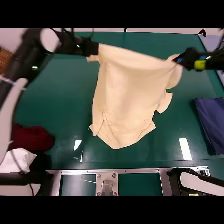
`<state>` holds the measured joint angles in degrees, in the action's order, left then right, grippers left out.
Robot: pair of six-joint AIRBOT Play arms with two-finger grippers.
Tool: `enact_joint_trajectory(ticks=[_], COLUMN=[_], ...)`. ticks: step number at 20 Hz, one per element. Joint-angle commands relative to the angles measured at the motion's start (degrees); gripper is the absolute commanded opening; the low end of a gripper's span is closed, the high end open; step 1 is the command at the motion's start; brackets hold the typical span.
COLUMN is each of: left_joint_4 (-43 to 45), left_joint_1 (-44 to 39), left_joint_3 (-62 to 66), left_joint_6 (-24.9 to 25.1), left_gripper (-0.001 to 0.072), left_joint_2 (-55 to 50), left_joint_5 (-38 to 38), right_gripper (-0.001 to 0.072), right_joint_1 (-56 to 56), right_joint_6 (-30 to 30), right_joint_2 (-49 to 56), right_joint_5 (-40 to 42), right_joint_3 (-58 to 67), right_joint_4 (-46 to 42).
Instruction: Fold the shirts.
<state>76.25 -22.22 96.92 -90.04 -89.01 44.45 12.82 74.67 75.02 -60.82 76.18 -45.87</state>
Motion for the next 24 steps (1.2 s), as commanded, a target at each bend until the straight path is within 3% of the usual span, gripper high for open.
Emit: enact_joint_trajectory(ticks=[1,2,3,4,6,10,14,17,20,24], left_joint_4=[-9.2,-10.2,-10.5,-10.9,-11.9,-11.8,-9.8,-9.8,-10.8,-18.6], left_joint_1=[0.0,0.0,0.0,0.3,2.3,7.0,5.5,-0.7,-9.0,-17.9], left_joint_3=[0.0,0.0,0.0,0.3,2.9,8.7,5.1,-9.0,-25.8,-37.6], left_joint_6=[-1.0,-1.0,-1.0,-1.2,-1.6,-1.7,-4.7,-6.0,-9.2,-11.7], left_gripper=[0.002,0.0036,0.0328,0.0654,0.0681,0.068,0.068,0.068,0.0681,0.0681], left_joint_2=[-12.0,-13.5,-13.9,-13.8,-12.7,-9.0,-5.7,-0.9,4.3,5.2], left_joint_5=[-2.2,-1.6,-0.6,1.5,12.4,37.6,50.1,47.6,37.3,23.3], right_gripper=[0.0024,0.0023,0.0025,0.0102,0.0415,0.0432,0.043,0.0421,0.0422,0.0423], right_joint_1=[-1.3,-1.3,-1.2,-0.8,1.2,8.9,14.4,15.9,15.8,15.7], right_joint_6=[-1.9,-1.9,-1.9,-1.9,-1.9,-1.9,-1.5,-1.2,-1.2,-1.3], right_joint_2=[13.9,17.1,19.5,21.2,21.8,21.8,22.7,25.3,28.1,32.1], right_joint_5=[4.3,5.1,6.0,5.9,3.5,-6.7,-7.4,-7.6,-7.3,-7.2], right_joint_3=[-4.1,-4.1,-4.1,-3.7,-1.6,6.9,7.9,7.9,8.0,8.0], right_joint_4=[0.4,0.5,0.5,0.5,0.3,0.2,-1.1,-2.2,-2.2,-2.2])
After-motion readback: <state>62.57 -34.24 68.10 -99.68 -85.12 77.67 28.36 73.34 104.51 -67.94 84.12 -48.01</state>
